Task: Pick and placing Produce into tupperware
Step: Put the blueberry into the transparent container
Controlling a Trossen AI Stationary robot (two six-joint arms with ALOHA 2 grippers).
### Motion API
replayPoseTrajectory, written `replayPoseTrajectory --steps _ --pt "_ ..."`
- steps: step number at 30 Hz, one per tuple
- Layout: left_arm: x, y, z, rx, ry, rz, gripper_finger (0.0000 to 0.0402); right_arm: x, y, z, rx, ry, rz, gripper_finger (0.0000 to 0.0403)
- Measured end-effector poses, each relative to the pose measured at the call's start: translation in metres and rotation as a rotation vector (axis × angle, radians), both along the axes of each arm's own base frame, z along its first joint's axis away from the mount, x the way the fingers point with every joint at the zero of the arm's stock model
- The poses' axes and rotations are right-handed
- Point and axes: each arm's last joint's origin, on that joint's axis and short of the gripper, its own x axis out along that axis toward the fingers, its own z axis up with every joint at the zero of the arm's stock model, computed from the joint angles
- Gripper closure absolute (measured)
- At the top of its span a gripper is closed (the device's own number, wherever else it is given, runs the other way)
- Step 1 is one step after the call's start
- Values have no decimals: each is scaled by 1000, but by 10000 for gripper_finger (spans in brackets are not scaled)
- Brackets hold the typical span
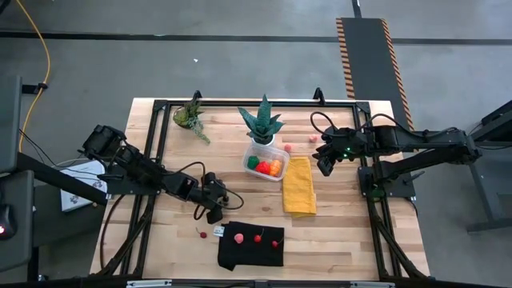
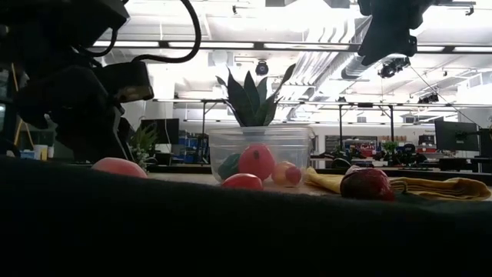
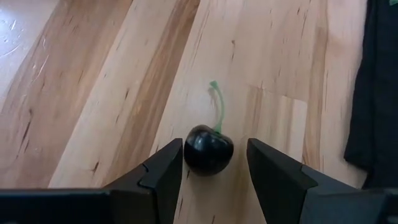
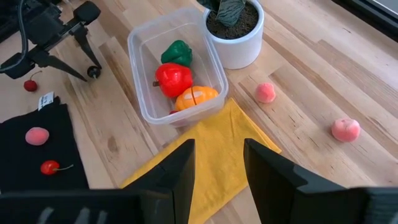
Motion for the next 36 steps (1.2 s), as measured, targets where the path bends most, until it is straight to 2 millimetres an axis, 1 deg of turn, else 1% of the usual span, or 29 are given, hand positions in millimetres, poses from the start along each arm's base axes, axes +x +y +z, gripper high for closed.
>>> replayPoseTrajectory --steps 3,11,15,19,22,30,36 --pt "0 0 -3 4 12 1 244 0 0 0 -1 0 1 274" --pt "2 0 -6 -17 4 37 294 0 0 0 -4 1 4 274" --pt "3 -1 -6 -20 -9 42 296 0 0 0 -4 1 4 274" --pt "4 -1 -3 -37 -23 50 281 0 0 0 -4 2 5 274" --pt "9 -3 6 -43 -53 36 279 0 0 0 -5 2 5 274" --pt "22 -5 39 30 -71 -21 295 0 0 0 -6 3 6 274" --pt "25 -3 61 86 -51 -13 279 0 0 0 -6 -3 6 274"
